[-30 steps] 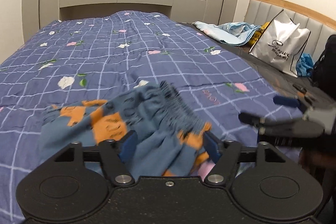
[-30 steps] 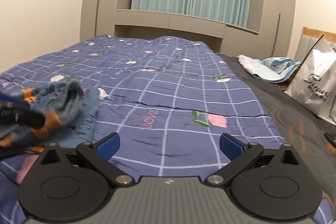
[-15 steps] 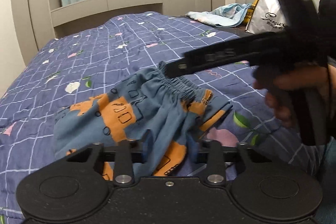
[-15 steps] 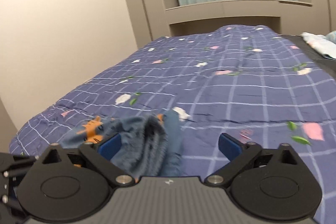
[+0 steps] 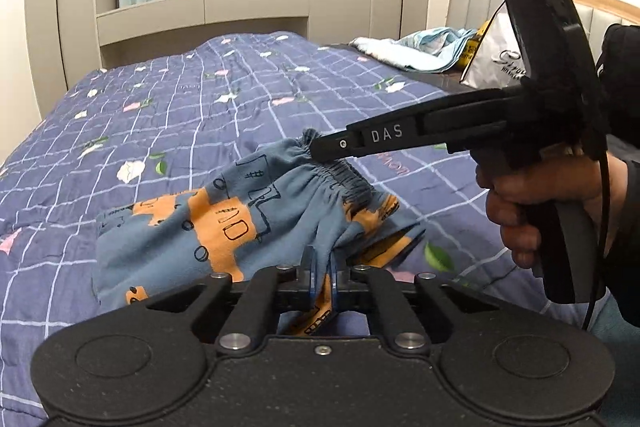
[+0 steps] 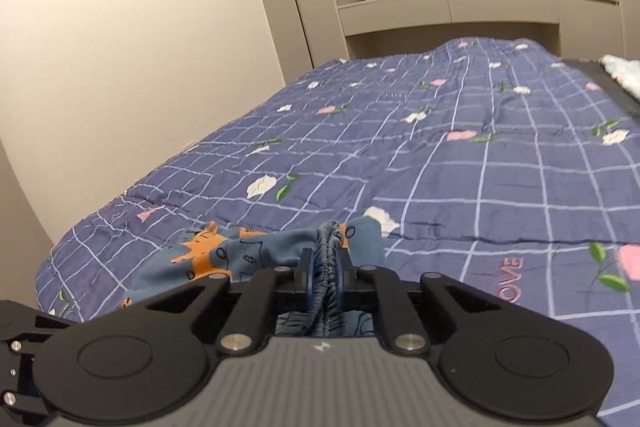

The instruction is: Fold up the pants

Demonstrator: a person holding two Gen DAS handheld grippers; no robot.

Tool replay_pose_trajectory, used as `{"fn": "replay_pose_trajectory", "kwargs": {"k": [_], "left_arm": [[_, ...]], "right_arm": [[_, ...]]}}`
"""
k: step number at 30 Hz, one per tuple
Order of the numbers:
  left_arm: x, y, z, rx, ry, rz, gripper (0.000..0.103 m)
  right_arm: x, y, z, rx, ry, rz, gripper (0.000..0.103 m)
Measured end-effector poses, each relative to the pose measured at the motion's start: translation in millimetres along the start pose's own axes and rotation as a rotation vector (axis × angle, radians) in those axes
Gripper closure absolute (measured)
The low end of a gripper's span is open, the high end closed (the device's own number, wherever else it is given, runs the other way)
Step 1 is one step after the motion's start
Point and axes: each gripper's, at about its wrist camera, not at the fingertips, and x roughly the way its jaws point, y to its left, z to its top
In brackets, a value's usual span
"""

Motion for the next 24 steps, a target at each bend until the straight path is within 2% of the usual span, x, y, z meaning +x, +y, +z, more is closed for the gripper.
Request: {"fn": "replay_pose_trajectory", "kwargs": {"k": [3,6,10,11,12,14,17,18,20,24], "left_arm": [[2.5,-4.2,-1.8,0.009,0.009,-0.016,0.097],[9.5,-1.0,-7.2,-0.018,0.034,-0.035,0.093],[-1.6,15.4,-7.5,-0.131,0.011,-0.076,0.079],[-6.3,19.5,-7.2,-0.152,0.0,-0.071,0.071],[-12.5,24.1,-7.0,-0.174,-0.017,-0.059,0.058],[-23.4,33.8,-8.2,-0.215,-0.053,-0.004,0.04],[-35.2,51.9,-11.8,-0.283,-0.101,0.111,0.024],[-36.1,58.6,-14.4,-0.313,-0.104,0.155,0.017],[-35.4,69.0,-19.4,-0.369,-0.093,0.228,0.013],[-27.0,86.3,-34.1,-0.417,-0.024,0.263,0.013]], "right_arm": [[-8.0,2.4,0.9,-0.005,-0.011,-0.034,0.091],[-1.6,-2.0,-6.3,0.013,0.026,-0.056,0.091],[-0.6,-3.9,-13.0,0.013,0.035,-0.088,0.074],[-2.3,-3.1,-13.4,0.013,0.028,-0.094,0.069],[-3.7,-2.1,-13.7,0.012,0.022,-0.099,0.066],[-7.8,2.2,-15.3,0.001,0.006,-0.113,0.039],[-11.4,12.8,-17.9,-0.023,-0.016,-0.139,0.015],[-10.7,16.2,-18.3,-0.03,-0.02,-0.146,0.011],[-7.9,25.7,-22.5,-0.061,-0.014,-0.167,0.004],[-5.4,38.2,-35.0,-0.118,0.014,-0.255,0.002]]}}
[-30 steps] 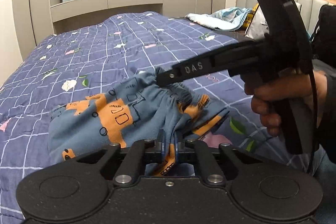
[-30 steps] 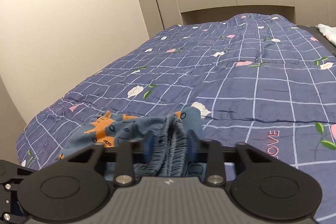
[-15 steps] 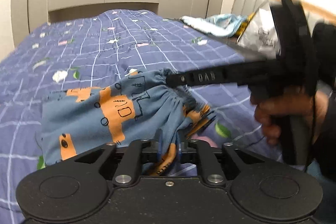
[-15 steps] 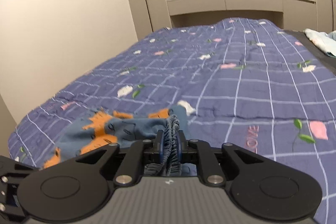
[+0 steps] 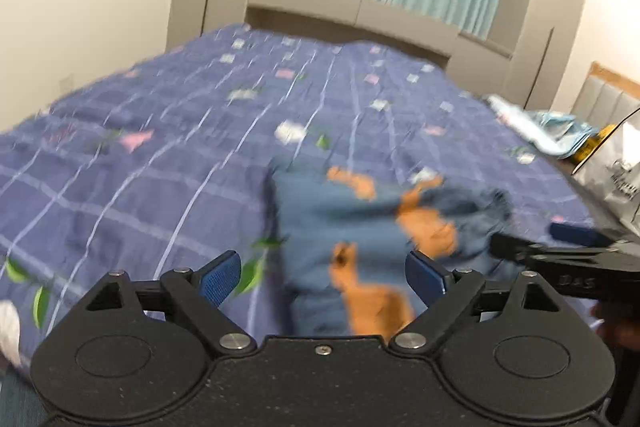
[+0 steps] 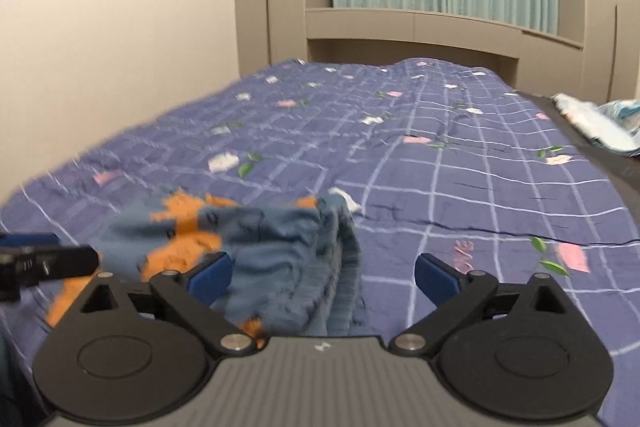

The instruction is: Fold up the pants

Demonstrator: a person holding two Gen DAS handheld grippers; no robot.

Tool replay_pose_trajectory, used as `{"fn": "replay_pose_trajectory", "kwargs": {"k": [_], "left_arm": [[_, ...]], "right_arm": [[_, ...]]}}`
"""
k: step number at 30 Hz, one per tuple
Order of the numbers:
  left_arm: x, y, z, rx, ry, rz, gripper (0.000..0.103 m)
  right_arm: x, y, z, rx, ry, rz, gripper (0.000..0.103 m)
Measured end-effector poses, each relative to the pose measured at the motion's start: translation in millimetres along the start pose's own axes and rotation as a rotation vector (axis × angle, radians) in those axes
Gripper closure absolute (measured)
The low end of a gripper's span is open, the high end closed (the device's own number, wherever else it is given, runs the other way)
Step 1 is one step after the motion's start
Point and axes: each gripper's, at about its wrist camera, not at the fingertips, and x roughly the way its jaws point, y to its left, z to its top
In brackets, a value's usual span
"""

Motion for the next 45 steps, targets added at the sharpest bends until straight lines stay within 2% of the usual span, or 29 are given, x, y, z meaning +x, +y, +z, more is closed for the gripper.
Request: {"fn": "replay_pose_trajectory", "kwargs": {"k": [4,8,11,15,19,25,29,32,36,45], "left_arm": [[8.3,6.2,-15.4,0.01,0.089,0.025,0.013],[2.2,5.9,-23.5,0.047,0.08,0.024,0.013],[-5.0,6.6,-23.2,0.042,0.077,0.012,0.008],[-16.2,7.1,-12.6,0.021,0.036,0.01,0.001],[-13.8,7.3,10.7,0.016,-0.011,0.006,0.001],[23.9,2.1,51.3,0.079,-0.047,0.038,0.001],[61.3,3.6,63.9,0.113,-0.009,0.065,0.001],[84.4,9.3,61.4,0.114,0.044,0.093,0.001],[94.9,20.7,52.7,0.062,0.063,0.067,0.0],[99.0,25.5,38.5,0.025,0.017,0.053,0.0]], "right_arm": [[-8.7,-3.7,-19.1,0.002,0.011,-0.047,0.0],[-13.4,-9.9,-36.0,0.04,0.009,-0.038,0.0],[-17.6,-11.6,-35.6,0.038,-0.001,-0.034,0.0],[-25.2,-8.8,-27.7,0.003,-0.047,-0.034,0.0],[-22.0,-8.5,-13.5,-0.017,-0.08,-0.022,0.0],[3.7,-8.8,14.3,-0.043,-0.098,-0.038,0.0],[24.8,-13.8,23.2,-0.028,-0.074,-0.083,0.0],[40.1,-21.0,22.6,-0.007,-0.033,-0.114,0.0],[51.1,-28.1,12.8,0.022,-0.005,-0.103,0.0],[55.0,-35.9,2.9,0.069,-0.008,-0.074,0.0]]}}
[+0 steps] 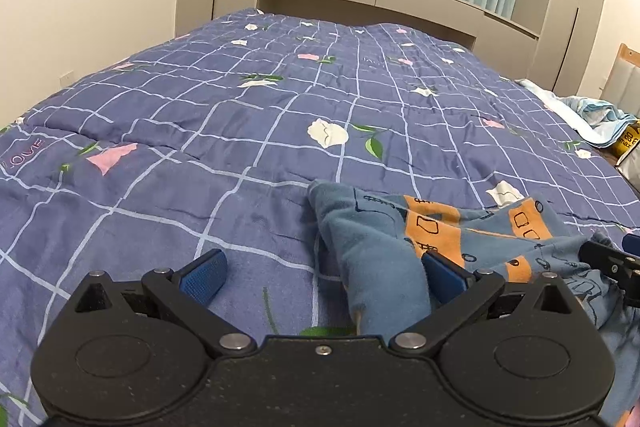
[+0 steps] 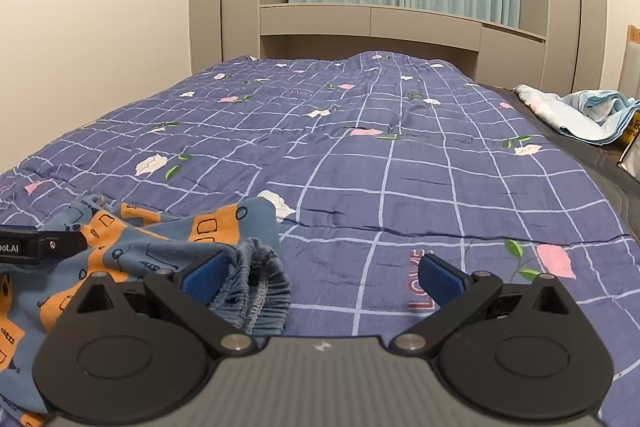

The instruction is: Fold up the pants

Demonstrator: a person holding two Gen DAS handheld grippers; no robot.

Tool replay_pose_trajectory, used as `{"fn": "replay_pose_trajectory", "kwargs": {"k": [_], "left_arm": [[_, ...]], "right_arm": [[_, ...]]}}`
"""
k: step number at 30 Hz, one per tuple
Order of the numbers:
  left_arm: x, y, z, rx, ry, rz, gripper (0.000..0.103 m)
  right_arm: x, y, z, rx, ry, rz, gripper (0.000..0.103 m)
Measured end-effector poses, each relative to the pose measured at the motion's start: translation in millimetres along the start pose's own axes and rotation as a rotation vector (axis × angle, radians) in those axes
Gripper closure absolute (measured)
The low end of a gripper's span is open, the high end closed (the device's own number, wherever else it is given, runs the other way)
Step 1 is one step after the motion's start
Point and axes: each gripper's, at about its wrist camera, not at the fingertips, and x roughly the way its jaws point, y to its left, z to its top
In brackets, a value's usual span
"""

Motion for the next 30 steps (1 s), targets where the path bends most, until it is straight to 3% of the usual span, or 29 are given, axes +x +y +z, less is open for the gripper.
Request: {"fn": "replay_pose_trajectory", "kwargs": {"k": [11,30], "left_arm": [[-1.8,1.4,-6.3,-0.01,-0.03,-0.008,0.0],[-1.6,3.2,-8.6,-0.017,-0.041,-0.015,0.0]], "right_arm": [[2.9,-8.8,-3.4,0.062,0.017,0.035,0.0],[0.9,-1.6,-5.8,0.036,-0.007,0.006,0.0]]}}
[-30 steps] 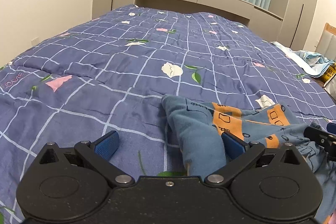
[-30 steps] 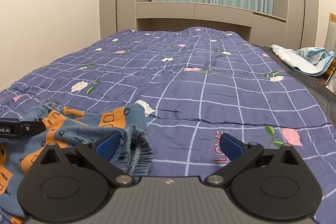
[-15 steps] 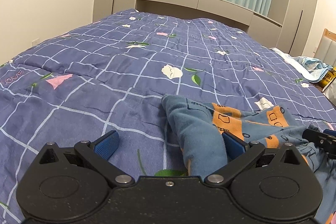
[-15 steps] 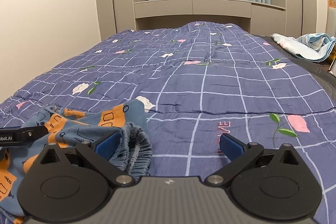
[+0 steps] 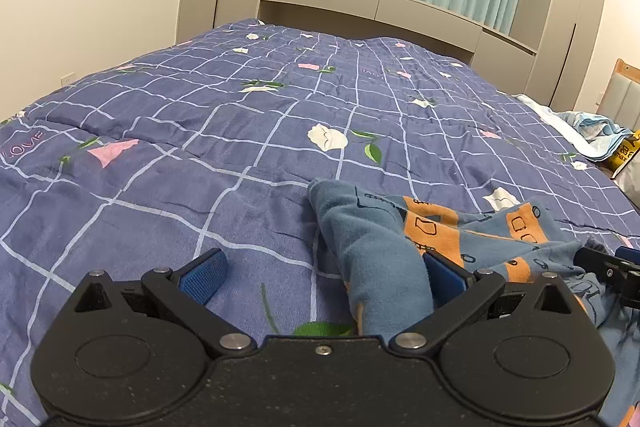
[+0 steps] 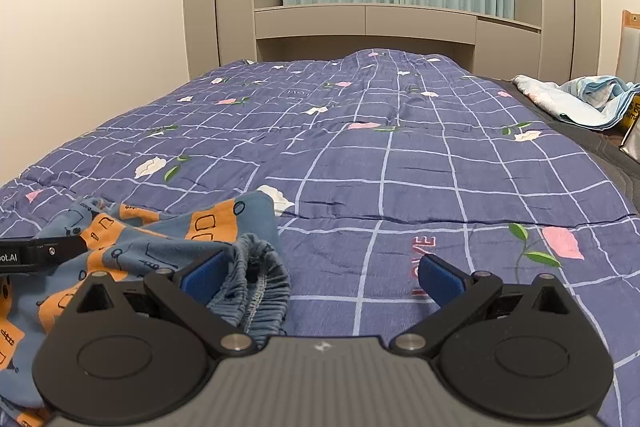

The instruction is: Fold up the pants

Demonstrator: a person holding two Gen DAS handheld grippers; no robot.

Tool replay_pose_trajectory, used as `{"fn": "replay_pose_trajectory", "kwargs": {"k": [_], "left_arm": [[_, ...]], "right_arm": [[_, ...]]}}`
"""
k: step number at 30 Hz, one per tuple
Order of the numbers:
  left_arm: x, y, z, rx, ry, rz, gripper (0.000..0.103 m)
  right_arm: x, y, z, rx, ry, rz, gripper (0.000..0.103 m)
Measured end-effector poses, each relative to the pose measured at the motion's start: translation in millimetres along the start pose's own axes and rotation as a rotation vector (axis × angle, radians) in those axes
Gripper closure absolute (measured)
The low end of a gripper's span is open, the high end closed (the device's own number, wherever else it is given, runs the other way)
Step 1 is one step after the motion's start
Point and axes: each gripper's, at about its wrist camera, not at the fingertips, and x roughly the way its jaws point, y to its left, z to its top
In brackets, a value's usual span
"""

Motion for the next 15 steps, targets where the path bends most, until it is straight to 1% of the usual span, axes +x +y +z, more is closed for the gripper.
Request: {"fn": "replay_pose_trajectory", "kwargs": {"k": [9,11,15], "left_arm": [[-0.3,-0.1,-0.3,-0.001,-0.001,0.001,0.0],[-2.3,-2.2,-1.0,-0.001,-0.004,0.01,0.0],[-15.2,-11.0,-6.2,0.0,-0.019,0.053,0.0]], "right_arm": [[-1.1,2.0,-1.0,-0.012,-0.009,-0.011,0.0],[-1.0,2.1,-1.1,-0.01,-0.009,-0.008,0.0],[-0.6,0.8,-0.5,-0.004,-0.007,-0.003,0.0]]}}
